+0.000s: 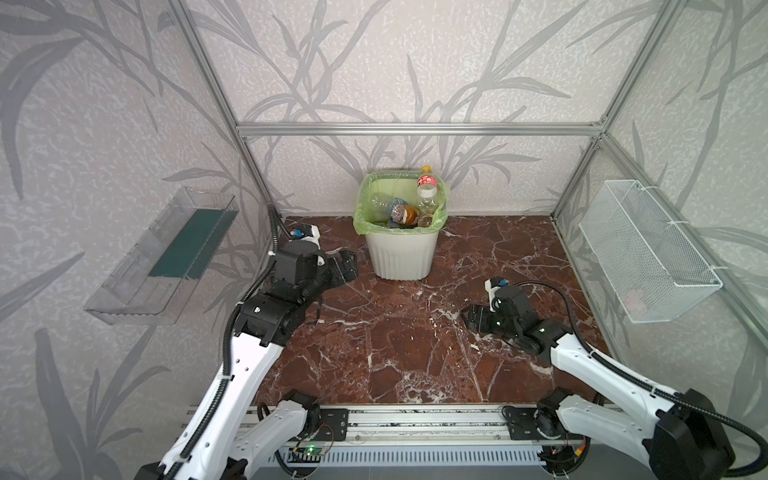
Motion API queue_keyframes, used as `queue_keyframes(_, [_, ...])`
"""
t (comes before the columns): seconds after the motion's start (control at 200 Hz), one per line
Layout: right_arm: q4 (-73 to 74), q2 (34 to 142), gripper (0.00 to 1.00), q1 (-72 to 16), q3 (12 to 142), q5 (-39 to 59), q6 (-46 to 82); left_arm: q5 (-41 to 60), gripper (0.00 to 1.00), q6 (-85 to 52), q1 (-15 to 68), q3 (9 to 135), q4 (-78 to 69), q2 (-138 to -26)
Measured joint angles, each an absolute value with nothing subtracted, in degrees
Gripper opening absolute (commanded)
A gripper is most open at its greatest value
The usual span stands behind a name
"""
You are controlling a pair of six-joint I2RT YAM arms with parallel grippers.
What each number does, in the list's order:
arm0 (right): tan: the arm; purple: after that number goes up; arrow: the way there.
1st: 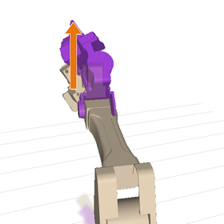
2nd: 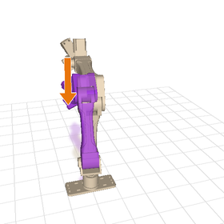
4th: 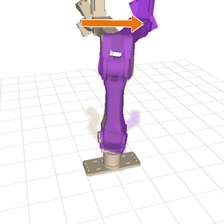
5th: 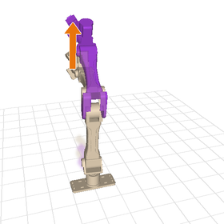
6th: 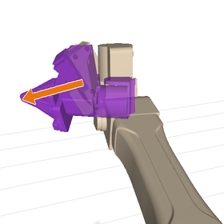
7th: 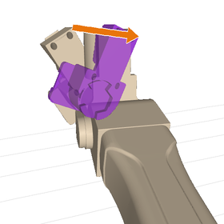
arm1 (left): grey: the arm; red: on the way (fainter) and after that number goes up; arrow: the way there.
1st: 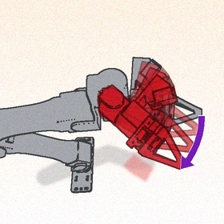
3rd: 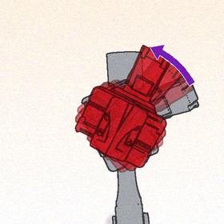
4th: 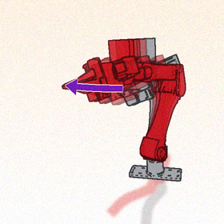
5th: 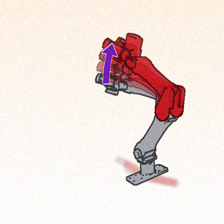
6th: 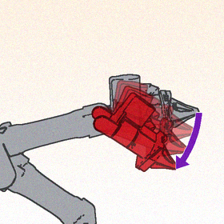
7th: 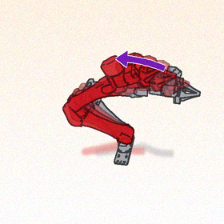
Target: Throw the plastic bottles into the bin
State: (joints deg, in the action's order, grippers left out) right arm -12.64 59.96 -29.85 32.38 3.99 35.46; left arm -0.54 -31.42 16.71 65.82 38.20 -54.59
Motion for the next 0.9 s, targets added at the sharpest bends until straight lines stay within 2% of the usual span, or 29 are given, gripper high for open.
queue_keyframes(0.235, [-12.6,57.4,0.85,-26.5,32.4,4.0,34.1,-2.8,0.97,-34.3,13.1,60.4,34.4,-53.6])
queue_keyframes(0.46, [-7.9,57.1,0.86,-17.3,31.5,3.5,29.4,-8.8,0.98,-35.6,11.8,52.3,25.8,-52.9])
queue_keyframes(0.6, [-0.6,57.3,0.89,-13.2,29.5,0.2,23.8,-15.6,0.98,-36.2,11.5,46.3,18.6,-53.9])
queue_keyframes(0.9, [19.1,59.7,0.96,-10.5,23.6,-10.3,9.3,-31.4,0.99,-32.7,11.5,36.7,5.1,-56.5])
